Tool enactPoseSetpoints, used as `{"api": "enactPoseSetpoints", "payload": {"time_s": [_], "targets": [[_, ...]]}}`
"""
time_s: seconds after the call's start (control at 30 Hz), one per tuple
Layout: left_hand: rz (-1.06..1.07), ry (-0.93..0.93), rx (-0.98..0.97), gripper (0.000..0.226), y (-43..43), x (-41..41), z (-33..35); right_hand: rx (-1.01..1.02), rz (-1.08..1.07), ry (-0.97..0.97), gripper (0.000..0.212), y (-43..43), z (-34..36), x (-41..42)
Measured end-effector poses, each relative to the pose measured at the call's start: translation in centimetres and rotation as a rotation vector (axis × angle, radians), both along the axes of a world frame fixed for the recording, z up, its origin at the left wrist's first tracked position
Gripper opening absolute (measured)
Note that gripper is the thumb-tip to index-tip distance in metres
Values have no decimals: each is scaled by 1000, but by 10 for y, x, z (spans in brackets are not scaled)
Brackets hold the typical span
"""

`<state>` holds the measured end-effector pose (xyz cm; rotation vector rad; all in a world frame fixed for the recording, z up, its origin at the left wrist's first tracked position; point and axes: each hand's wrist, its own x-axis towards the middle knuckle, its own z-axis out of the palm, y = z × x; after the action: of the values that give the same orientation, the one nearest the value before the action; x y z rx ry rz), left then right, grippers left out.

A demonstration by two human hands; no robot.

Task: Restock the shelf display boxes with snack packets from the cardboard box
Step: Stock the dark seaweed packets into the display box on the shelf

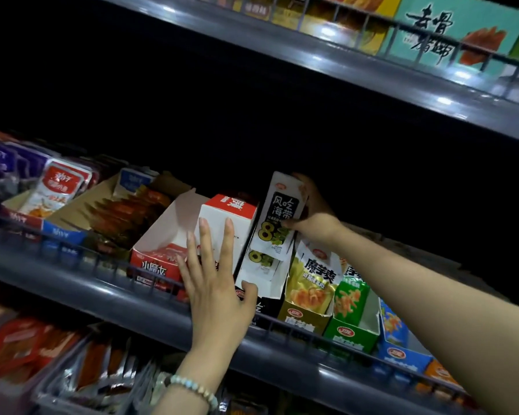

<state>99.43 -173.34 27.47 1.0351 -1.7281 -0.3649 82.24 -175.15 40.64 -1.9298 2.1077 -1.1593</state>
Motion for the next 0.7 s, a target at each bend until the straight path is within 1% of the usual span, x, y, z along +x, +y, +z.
{"api": "enactPoseSetpoints", "payload": {"time_s": [0.07,0.17,0.2,0.27,0.3,0.33,0.37,0.6,0.7], "targets": [[-3,2,-3,118,0,0,0,22,-32,53,97,-6,-9,-2],[-11,5,-13,117,-1,0,-1,34,-139,165,99,-13,-15,-4],[-13,6,-16,116,-1,1,-2,53,-181,231,97,-14,-15,-4],[-15,11,-21,117,-2,1,-2,132,-239,427,86,-15,-15,-4],[-16,10,-24,117,-2,1,-2,165,-243,518,80,-16,-14,-3],[-16,7,-28,116,-2,1,-3,183,-238,569,76,-15,-15,-4],[-14,5,-31,116,-2,1,-3,189,-234,583,73,-15,-15,-4],[6,-8,-42,102,-2,2,-3,245,-205,502,72,-10,-12,-3],[12,-31,-51,97,0,5,-1,209,-142,379,76,3,-7,-2]]}}
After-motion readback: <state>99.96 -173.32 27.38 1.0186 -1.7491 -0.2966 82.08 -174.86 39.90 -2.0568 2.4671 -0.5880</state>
